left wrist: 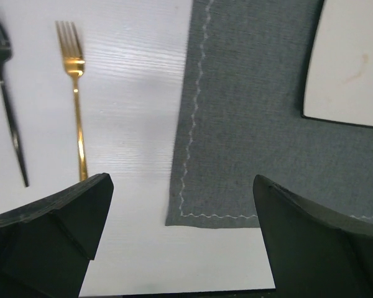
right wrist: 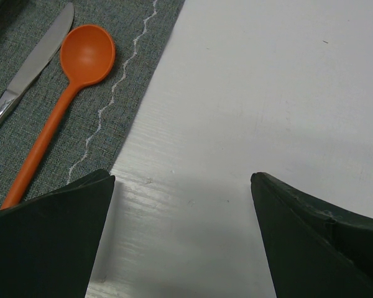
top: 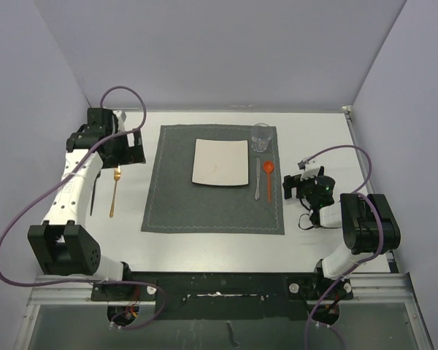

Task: Set the dinner table for one person
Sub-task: Pick up the fork at the center of the board.

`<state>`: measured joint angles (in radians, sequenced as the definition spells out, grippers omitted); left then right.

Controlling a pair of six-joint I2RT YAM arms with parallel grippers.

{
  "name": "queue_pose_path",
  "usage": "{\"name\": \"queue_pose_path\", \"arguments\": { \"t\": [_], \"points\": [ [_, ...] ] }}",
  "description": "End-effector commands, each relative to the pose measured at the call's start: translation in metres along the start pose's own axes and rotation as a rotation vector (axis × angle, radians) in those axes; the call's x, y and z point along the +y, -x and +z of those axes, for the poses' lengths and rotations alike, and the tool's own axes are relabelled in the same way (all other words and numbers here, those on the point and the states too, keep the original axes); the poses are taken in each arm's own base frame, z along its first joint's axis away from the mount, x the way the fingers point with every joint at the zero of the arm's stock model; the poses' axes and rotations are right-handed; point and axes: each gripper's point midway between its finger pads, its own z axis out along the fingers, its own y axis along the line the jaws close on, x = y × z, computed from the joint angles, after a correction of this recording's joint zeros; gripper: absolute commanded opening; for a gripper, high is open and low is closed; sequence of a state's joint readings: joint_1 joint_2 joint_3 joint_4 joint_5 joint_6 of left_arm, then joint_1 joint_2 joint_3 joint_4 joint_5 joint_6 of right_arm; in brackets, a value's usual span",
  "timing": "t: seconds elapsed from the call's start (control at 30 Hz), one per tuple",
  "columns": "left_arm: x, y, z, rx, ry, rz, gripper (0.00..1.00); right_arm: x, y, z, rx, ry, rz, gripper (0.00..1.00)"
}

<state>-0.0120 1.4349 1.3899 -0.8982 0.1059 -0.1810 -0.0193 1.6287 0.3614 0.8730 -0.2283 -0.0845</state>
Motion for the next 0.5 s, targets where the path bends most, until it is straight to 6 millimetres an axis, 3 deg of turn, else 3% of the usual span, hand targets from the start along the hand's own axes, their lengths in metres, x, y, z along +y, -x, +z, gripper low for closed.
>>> {"name": "queue_pose_path", "arguments": {
  "t": [0.0, 0.1, 0.17, 0.3, 0.37, 0.47],
  "points": [
    [0.046, -0.009, 0.001, 0.114, 0.264, 0.002, 0.98, -0.007, 0.024, 0.005, -0.076, -0.013, -0.015, 0.98],
    [0.075, -0.018, 0.006, 0.144, 0.433, -0.005, 0.98, -0.007, 0.025, 0.005, -0.077, -0.013, -0.015, 0.98],
    [0.082, -0.02, 0.009, 0.154, 0.467, -0.011, 0.98, -0.007, 0.025, 0.006, -0.078, -0.013, -0.015, 0.98],
    [0.093, -0.022, 0.023, 0.209, 0.438, -0.062, 0.98, -0.007, 0.025, 0.005, -0.077, -0.013, -0.014, 0.98],
    [0.108, -0.025, 0.029, 0.263, 0.42, -0.12, 0.96, -0.007, 0.025, 0.005, -0.077, -0.014, -0.013, 0.98],
    [0.111, -0.016, 0.041, 0.302, 0.322, -0.151, 0.92, -0.007, 0.025, 0.005, -0.077, -0.013, -0.014, 0.98]
  ]
}}
